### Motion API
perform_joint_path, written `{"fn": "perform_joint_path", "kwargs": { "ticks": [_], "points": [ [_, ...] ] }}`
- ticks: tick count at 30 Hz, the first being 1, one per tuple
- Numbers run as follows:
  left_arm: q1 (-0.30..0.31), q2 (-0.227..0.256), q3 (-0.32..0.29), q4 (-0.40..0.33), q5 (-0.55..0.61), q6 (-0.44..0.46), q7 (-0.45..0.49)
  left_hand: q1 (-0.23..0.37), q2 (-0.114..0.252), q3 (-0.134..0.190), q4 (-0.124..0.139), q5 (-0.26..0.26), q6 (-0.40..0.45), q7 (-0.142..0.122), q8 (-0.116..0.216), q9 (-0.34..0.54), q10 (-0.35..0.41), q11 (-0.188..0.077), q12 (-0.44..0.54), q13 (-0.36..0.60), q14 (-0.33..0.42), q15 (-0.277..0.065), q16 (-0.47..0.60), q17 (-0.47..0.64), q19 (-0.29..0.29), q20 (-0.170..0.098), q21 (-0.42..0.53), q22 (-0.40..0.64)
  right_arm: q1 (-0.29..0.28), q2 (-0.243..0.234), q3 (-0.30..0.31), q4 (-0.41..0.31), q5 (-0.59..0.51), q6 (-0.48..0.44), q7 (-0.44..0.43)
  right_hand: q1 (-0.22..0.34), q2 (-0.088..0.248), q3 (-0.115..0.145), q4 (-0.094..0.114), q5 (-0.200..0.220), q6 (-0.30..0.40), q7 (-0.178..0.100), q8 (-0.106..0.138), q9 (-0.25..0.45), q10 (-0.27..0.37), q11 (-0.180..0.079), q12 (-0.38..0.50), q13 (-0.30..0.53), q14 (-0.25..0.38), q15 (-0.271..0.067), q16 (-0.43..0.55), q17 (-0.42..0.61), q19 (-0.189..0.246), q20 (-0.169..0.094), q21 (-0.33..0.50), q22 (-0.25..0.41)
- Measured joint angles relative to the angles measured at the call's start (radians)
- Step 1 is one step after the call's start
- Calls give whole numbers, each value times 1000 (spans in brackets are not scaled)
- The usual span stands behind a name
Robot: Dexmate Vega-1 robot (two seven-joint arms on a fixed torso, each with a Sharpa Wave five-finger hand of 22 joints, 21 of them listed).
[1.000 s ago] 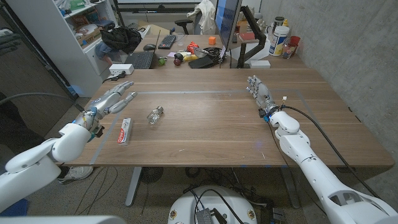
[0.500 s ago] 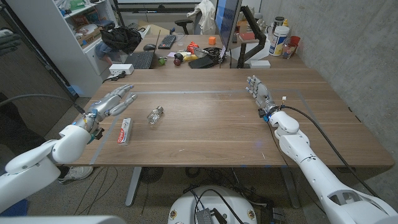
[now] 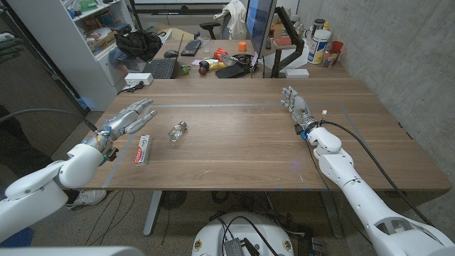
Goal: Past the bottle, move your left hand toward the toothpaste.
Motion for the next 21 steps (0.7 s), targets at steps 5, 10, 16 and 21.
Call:
{"fn": "perform_joint_path", "kwargs": {
  "ticks": [5, 10, 16, 21],
  "points": [
    [0, 1, 0, 0, -2, 0, -5, 0, 0, 0, 0, 0, 2, -2, 0, 0, 0, 0, 0, 0, 0, 0, 0, 0, 0, 0, 0, 0, 0, 1, -1, -1, 0, 0, 0, 0, 0, 0, 0, 0, 0, 0, 0, 0, 0, 0, 0, 0, 0, 0, 0, 0, 0, 0, 0, 0],
    [4, 7, 0, 5, -3, -1, -11, 0, 0, 0, 0, 0, 5, -5, 0, 0, 0, 0, 0, 0, 0, 0, 0, 0, 0, 0, 0, 0, 0, 2, -3, -1, -2, 0, -2, 0, 0, 0, 0, 0, 0, 0, 0, 0, 0, 0, 0, 0, 0, 0, 0, 0, 0, 0, 0, 0],
    [9, 11, -2, 6, -3, -1, -15, 0, 0, 0, 0, 0, 5, -5, 0, 0, 0, 0, 0, 0, 0, 0, 0, -1, 0, 0, 0, 0, 1, 3, -5, -1, -4, 0, -2, 0, 0, 0, 0, 0, 0, 0, 0, 0, 0, 0, 0, 0, 0, 0, 0, 0, 0, 0, 0, 0],
    [15, 13, -5, 6, -3, 3, -21, 0, 0, 0, 0, 0, 5, -5, 0, 0, 0, 0, 0, 0, 0, 0, 0, -2, 0, 0, 0, 0, 3, 4, -6, 1, -5, 0, -2, 0, 0, 0, 0, 0, 0, 0, 0, 0, 0, 0, 0, 0, 0, 0, 0, 0, 0, 0, 0, 0]
  ]
}}
